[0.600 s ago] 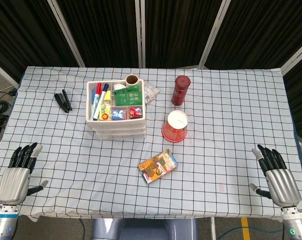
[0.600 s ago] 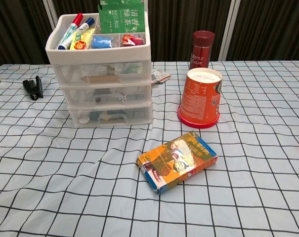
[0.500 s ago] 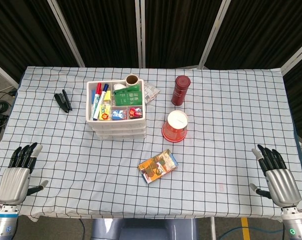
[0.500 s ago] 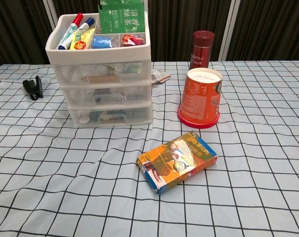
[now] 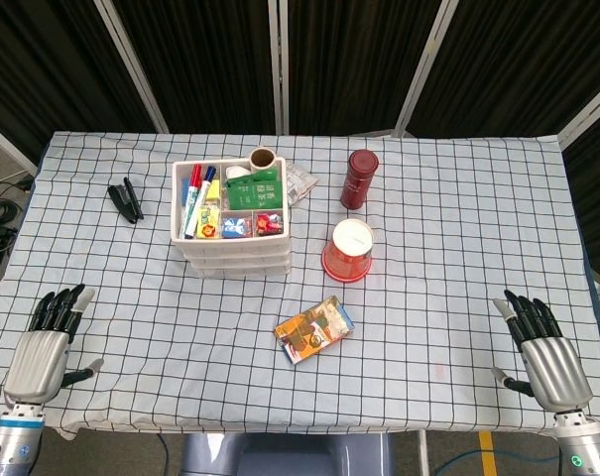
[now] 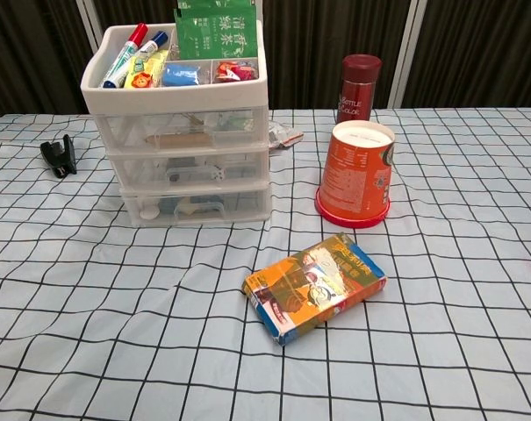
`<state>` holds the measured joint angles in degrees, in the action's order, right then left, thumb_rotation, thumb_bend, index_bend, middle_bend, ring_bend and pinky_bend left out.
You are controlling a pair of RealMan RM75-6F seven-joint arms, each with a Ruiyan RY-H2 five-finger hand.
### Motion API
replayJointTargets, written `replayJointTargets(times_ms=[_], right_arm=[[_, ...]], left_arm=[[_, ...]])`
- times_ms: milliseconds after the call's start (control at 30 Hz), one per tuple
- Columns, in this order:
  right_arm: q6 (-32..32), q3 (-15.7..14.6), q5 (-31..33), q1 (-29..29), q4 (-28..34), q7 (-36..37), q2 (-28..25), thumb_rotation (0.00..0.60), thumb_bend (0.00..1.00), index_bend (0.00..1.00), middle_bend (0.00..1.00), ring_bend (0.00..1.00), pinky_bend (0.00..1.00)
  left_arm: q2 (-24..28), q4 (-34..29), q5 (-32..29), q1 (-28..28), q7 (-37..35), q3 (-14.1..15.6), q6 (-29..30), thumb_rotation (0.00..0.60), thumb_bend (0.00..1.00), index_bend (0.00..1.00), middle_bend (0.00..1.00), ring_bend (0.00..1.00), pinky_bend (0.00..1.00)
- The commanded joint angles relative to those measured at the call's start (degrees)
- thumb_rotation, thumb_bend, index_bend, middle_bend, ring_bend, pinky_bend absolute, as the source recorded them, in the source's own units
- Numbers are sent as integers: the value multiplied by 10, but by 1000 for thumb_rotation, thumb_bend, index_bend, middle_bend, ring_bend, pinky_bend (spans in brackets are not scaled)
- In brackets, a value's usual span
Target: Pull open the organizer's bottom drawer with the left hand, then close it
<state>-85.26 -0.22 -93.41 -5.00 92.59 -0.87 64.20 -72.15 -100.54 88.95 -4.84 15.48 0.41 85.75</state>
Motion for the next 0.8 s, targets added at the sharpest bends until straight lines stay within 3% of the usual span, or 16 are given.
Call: replayJointTargets(times_ms=[33, 100, 200, 300, 467, 667, 800], right_arm=[[0, 0, 1, 0, 1, 3, -2, 600, 47, 54, 0, 0, 0], [1, 1, 4, 0, 2, 5, -4, 600, 47, 54, 0, 0, 0], [1, 1, 4, 0, 4, 9, -6, 600, 47, 54, 0, 0, 0], [0, 1, 3, 1, 6, 11, -8, 600, 47, 54, 0, 0, 0], [-2, 0, 1, 1, 8, 19, -13, 600, 46, 54, 0, 0, 0], [-5, 2, 3, 2, 11, 34, -21, 600, 46, 54, 0, 0, 0], [-8, 2, 1, 3, 12, 48, -27, 600, 47, 54, 0, 0, 0]], left_arm=[[-17, 0, -1, -2, -14, -12, 9, 600, 98, 0, 52, 59, 86], [-39, 6, -4, -7, -35, -26, 15, 600, 169, 0, 331, 342, 350], [-54, 3, -13, -17, -63, -36, 2, 600, 283, 3, 740, 721, 591], [-64, -4, -23, -27, -84, -43, -13, 600, 372, 55, 901, 870, 700], [-81, -42, -72, -58, -129, -57, -80, 600, 490, 116, 962, 943, 803], [-85, -86, -167, -97, -145, -75, -175, 600, 497, 102, 965, 958, 834], [-94, -111, -263, -133, -147, -97, -243, 600, 498, 74, 965, 958, 834]])
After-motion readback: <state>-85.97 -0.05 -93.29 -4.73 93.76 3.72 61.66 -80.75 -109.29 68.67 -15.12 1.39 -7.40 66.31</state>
